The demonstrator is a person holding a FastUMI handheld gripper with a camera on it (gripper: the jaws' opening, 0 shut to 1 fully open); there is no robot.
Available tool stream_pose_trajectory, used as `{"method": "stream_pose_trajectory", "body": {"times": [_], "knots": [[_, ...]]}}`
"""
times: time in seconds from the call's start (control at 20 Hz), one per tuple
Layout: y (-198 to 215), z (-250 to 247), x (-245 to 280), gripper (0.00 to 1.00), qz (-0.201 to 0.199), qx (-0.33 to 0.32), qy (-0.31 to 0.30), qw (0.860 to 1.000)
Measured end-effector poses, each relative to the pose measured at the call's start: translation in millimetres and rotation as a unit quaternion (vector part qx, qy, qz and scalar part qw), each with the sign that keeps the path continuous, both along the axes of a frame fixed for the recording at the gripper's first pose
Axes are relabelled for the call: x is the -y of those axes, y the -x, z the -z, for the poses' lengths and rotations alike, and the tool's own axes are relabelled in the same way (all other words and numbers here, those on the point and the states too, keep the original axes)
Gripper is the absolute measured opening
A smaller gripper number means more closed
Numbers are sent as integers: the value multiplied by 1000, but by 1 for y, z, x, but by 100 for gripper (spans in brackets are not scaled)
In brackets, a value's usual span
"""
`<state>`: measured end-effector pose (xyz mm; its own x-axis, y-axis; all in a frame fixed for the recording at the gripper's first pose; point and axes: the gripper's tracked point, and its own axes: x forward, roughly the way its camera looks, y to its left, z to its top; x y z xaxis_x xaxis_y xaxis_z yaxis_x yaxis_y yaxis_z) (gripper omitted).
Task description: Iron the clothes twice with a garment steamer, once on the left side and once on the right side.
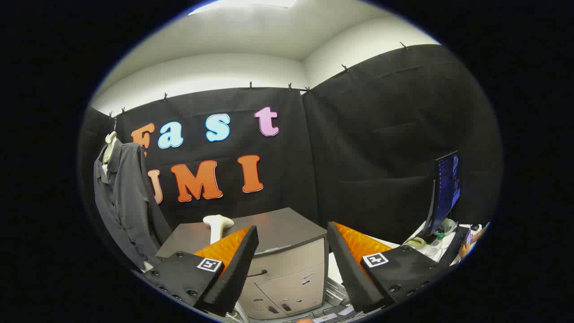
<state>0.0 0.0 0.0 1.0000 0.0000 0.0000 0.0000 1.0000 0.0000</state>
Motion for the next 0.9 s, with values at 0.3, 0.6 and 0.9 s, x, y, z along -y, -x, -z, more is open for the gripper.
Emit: {"method": "stream_pose_trajectory", "body": {"times": [0.3, 0.6, 0.9], "knots": [[2, -3, 18, 98, 17, 1, 4, 1000], [-5, 3, 24, 98, 24, -6, 7, 1000], [-16, 17, -5, 98, -6, -38, 26, 999]]}}
